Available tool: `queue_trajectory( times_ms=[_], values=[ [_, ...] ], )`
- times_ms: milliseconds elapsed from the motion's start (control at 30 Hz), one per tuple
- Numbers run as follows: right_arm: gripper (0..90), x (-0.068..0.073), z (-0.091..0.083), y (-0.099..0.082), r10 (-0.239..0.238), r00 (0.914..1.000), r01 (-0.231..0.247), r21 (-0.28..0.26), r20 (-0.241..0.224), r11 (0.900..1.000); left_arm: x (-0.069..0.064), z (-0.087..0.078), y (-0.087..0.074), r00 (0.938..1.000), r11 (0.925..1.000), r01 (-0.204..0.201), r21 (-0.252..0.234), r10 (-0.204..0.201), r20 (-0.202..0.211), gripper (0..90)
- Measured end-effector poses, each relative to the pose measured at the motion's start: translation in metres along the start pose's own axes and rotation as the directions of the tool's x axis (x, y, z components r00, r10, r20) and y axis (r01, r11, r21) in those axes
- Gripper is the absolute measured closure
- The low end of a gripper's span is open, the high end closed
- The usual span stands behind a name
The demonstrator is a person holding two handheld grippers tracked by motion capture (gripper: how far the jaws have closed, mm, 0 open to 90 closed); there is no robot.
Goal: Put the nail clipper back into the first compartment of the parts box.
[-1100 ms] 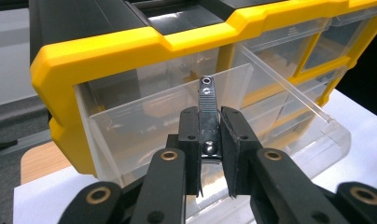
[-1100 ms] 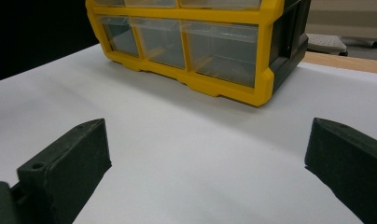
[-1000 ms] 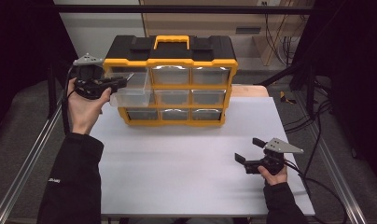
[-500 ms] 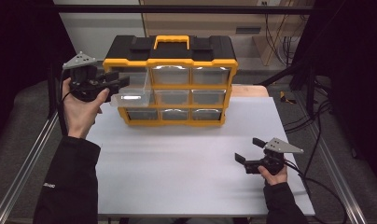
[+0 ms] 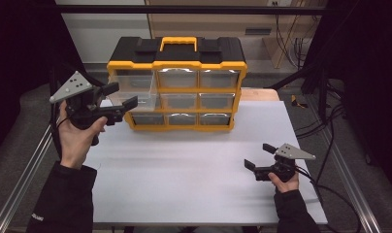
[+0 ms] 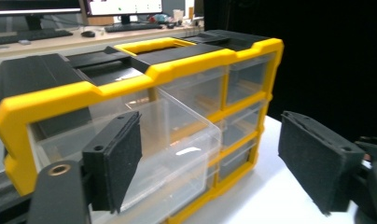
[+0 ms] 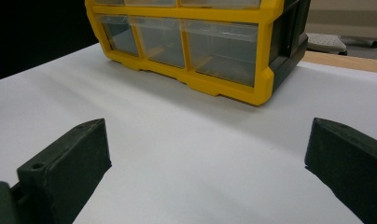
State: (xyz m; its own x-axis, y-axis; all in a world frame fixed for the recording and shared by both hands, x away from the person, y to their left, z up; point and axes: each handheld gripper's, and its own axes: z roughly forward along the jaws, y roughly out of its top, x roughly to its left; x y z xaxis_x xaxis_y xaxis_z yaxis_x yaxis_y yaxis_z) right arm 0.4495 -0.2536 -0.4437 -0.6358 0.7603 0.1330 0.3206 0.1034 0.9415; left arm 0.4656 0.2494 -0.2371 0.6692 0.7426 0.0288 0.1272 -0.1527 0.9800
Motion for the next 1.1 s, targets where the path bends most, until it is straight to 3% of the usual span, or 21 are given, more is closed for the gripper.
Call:
queue_trajectory(
  times_ms=[100,233,400,700,900,1100],
  values=[
    [0.2,0.000,0.000,0.000,0.001,1.0000,-0.001,0.001,-0.001,1.0000,-0.003,-0.006,-0.010,0.9998,1.0000,0.006,-0.008,-0.006,0.018,17.5],
    [0.2,0.000,0.000,0.000,0.000,1.0000,0.000,0.002,0.000,1.0000,-0.009,-0.012,-0.024,0.9999,0.9999,-0.012,0.007,0.012,-0.010,8.6],
    [0.3,0.000,0.000,0.000,0.002,1.0000,-0.002,0.000,0.001,1.0000,-0.013,-0.015,-0.048,0.9997,0.9993,-0.016,0.034,0.015,0.018,7.4],
    [0.2,0.001,0.000,0.000,0.002,1.0000,-0.002,0.000,0.001,1.0000,-0.014,-0.011,-0.106,0.9980,0.9986,0.041,0.034,-0.042,0.047,2.8],
    [0.3,0.001,0.000,-0.001,0.001,1.0000,-0.001,0.001,0.001,1.0000,-0.012,-0.002,-0.147,0.9965,0.9944,0.067,0.082,-0.071,0.044,2.2],
    [0.2,0.001,0.000,-0.001,-0.002,1.0000,0.002,0.003,0.000,1.0000,-0.009,0.003,-0.175,0.9965,0.9903,0.069,0.120,-0.074,0.039,1.5]
  ],
)
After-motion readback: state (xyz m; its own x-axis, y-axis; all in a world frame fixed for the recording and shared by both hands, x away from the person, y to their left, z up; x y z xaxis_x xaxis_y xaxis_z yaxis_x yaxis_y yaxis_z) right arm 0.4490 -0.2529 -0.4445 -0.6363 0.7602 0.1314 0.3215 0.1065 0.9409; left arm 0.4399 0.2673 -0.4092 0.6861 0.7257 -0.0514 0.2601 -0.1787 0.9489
